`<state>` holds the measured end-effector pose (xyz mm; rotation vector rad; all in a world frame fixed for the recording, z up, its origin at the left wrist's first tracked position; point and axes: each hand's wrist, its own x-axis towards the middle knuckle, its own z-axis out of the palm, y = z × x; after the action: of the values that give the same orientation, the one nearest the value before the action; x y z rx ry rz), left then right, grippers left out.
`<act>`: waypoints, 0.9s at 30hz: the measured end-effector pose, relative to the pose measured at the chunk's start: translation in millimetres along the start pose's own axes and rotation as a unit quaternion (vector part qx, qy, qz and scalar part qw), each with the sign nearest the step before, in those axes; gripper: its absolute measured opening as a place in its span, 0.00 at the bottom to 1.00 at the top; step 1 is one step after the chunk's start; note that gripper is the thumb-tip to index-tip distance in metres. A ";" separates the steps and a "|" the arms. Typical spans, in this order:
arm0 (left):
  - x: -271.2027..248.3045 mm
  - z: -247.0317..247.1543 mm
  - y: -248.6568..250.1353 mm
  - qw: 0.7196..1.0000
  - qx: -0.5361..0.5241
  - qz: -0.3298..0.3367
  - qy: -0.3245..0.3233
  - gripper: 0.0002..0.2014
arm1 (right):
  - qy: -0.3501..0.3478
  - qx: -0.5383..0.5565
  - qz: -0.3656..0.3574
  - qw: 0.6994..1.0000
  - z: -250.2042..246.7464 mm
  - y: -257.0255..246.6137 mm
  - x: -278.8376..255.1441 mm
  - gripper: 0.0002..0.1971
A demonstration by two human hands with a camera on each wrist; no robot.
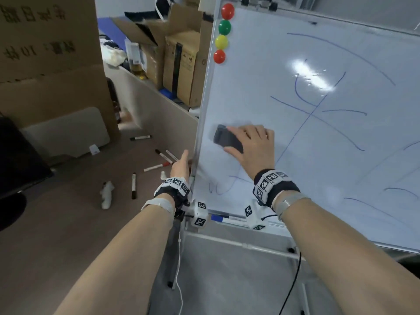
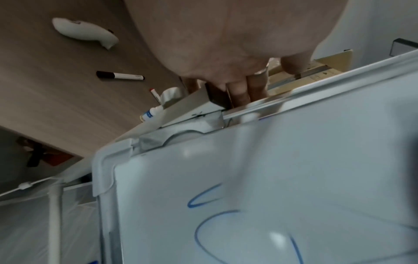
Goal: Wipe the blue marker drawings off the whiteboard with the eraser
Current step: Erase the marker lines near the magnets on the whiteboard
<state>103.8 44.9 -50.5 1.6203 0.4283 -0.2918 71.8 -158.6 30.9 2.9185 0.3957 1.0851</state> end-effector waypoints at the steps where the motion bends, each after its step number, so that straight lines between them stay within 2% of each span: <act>1: -9.0 0.7 6.3 1.000 0.013 0.008 0.003 0.33 | 0.027 -0.002 0.042 0.999 -6.0 5.4 5.7 0.25; 3: -8.7 3.6 4.7 1.000 -0.004 0.008 0.012 0.28 | 0.059 0.003 0.100 0.993 -8.3 10.9 7.6 0.25; 5: -12.4 5.7 4.5 0.998 -0.057 -0.003 0.007 0.28 | 0.054 0.036 0.110 0.992 -1.5 8.9 -0.5 0.25; 8: -11.6 2.4 1.6 0.994 -0.110 -0.024 -0.011 0.33 | -0.030 0.076 0.040 0.996 7.0 1.5 -14.8 0.27; 10: -10.1 -2.3 -0.6 0.993 -0.114 -0.025 -0.023 0.34 | -0.035 0.049 0.027 0.998 -1.3 6.2 -13.0 0.27; 14: -0.2 -1.2 -8.5 0.992 -0.116 -0.025 -0.038 0.29 | 0.022 0.061 0.117 0.991 -27.2 25.9 2.2 0.26; 18: -18.1 2.5 -2.0 0.995 -0.092 -0.017 -0.023 0.31 | 0.004 0.083 0.136 0.987 -23.6 24.1 -3.0 0.27; 21: -38.9 2.4 6.7 0.996 -0.088 0.000 -0.013 0.28 | -0.055 0.100 0.105 0.988 -1.6 8.3 -29.4 0.26; 24: -22.7 5.3 -5.7 0.998 -0.053 0.016 0.000 0.28 | -0.126 0.099 0.054 0.986 25.7 -12.0 -65.4 0.26; 27: -14.0 3.4 -15.3 0.998 -0.034 0.046 -0.039 0.26 | -0.182 0.103 -0.018 0.978 52.2 -34.8 -95.4 0.27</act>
<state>84.8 41.0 -58.4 1.5512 0.3002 -0.2680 27.6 -142.9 -73.3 3.1813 0.5739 0.5110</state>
